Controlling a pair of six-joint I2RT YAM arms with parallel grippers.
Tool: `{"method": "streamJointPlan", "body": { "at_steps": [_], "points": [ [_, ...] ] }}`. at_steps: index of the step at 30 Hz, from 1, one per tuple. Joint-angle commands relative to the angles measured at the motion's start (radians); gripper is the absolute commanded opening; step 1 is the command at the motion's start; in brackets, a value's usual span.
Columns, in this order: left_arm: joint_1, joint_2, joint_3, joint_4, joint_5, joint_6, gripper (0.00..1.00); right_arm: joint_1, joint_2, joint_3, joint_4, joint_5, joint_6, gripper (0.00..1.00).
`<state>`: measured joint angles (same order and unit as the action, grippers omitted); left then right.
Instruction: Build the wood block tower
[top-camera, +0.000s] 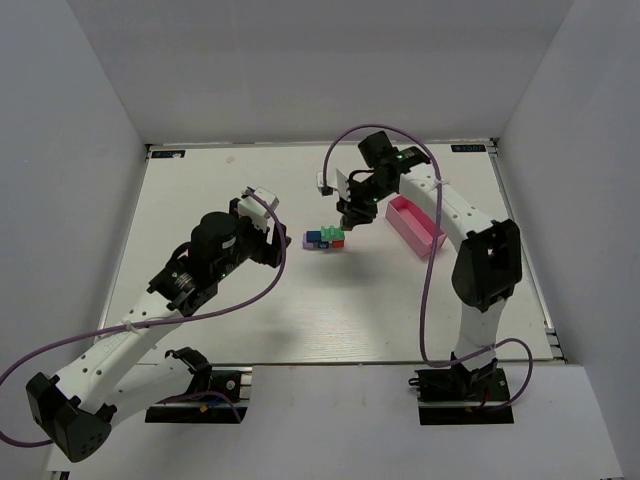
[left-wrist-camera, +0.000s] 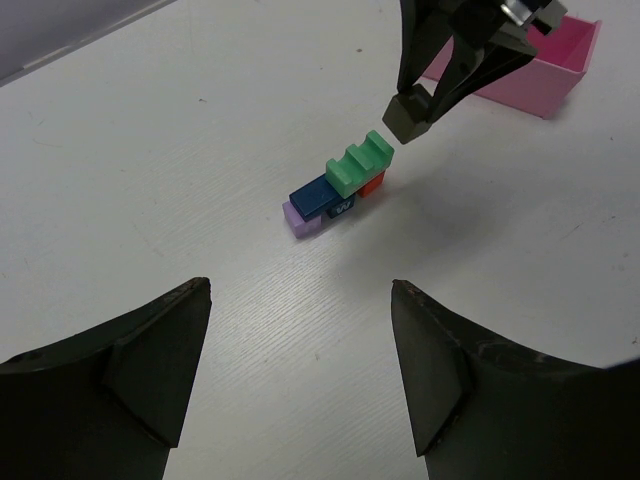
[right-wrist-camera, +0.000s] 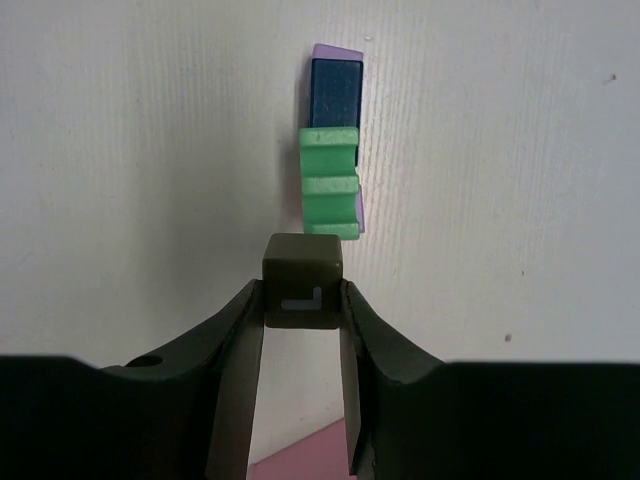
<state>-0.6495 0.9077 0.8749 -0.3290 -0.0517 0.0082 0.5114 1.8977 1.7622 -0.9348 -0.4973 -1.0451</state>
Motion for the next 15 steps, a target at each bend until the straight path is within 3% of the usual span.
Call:
{"method": "streamJointPlan", "body": {
  "at_steps": [1,15],
  "points": [
    [0.005,-0.013,-0.001,0.011,-0.005,0.004,0.82,0.019,0.049,0.078,-0.074,-0.014,-0.044,0.12],
    [0.005,-0.013,-0.001,0.011,-0.005,0.004,0.82,0.059,0.15,0.201,-0.116,0.052,-0.049,0.12]
  ]
}}
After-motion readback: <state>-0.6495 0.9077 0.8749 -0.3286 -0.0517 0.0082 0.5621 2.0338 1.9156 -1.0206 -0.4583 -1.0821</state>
